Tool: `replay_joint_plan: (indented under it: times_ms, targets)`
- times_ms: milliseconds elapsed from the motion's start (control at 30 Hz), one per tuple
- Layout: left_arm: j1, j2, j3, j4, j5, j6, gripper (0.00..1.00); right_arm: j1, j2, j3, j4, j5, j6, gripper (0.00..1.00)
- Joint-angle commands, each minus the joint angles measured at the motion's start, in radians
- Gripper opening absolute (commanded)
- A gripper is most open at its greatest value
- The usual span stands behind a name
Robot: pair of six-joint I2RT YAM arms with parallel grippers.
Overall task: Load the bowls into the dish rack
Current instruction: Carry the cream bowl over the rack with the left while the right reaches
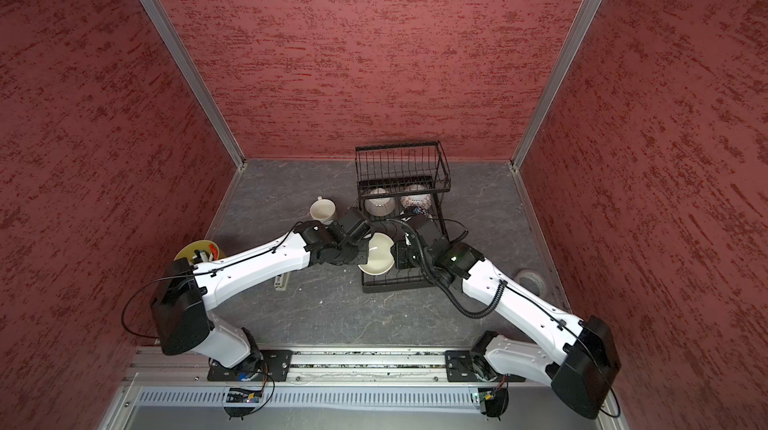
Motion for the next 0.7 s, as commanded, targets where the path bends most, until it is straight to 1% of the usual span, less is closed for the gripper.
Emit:
replay_joint_plan:
  times_ms: [0, 333, 433, 500, 633, 667]
  targets:
    - [-0.004, 0.005, 0.039, 0.069, 0.023, 0.009, 0.00, 0.007, 0.024, 0.022, -0.011, 0.086, 0.028, 0.33]
    - [-0.008, 0.050, 0.065, 0.099, 0.051, 0.003, 0.00, 0.017, 0.090, 0.027, -0.028, 0.193, 0.048, 0.24]
    - [-0.008, 0.056, 0.061, 0.120, 0.067, -0.002, 0.00, 0.017, 0.104, 0.027, -0.030, 0.214, 0.049, 0.20]
    - [-0.008, 0.057, 0.057, 0.136, 0.078, -0.003, 0.00, 0.019, 0.109, 0.025, -0.030, 0.225, 0.051, 0.14]
    - [-0.006, 0.058, 0.050, 0.157, 0.091, -0.005, 0.00, 0.019, 0.110, 0.022, -0.035, 0.251, 0.057, 0.00]
    - [-0.006, 0.058, 0.047, 0.163, 0.095, -0.007, 0.00, 0.019, 0.108, 0.022, -0.036, 0.258, 0.059, 0.00]
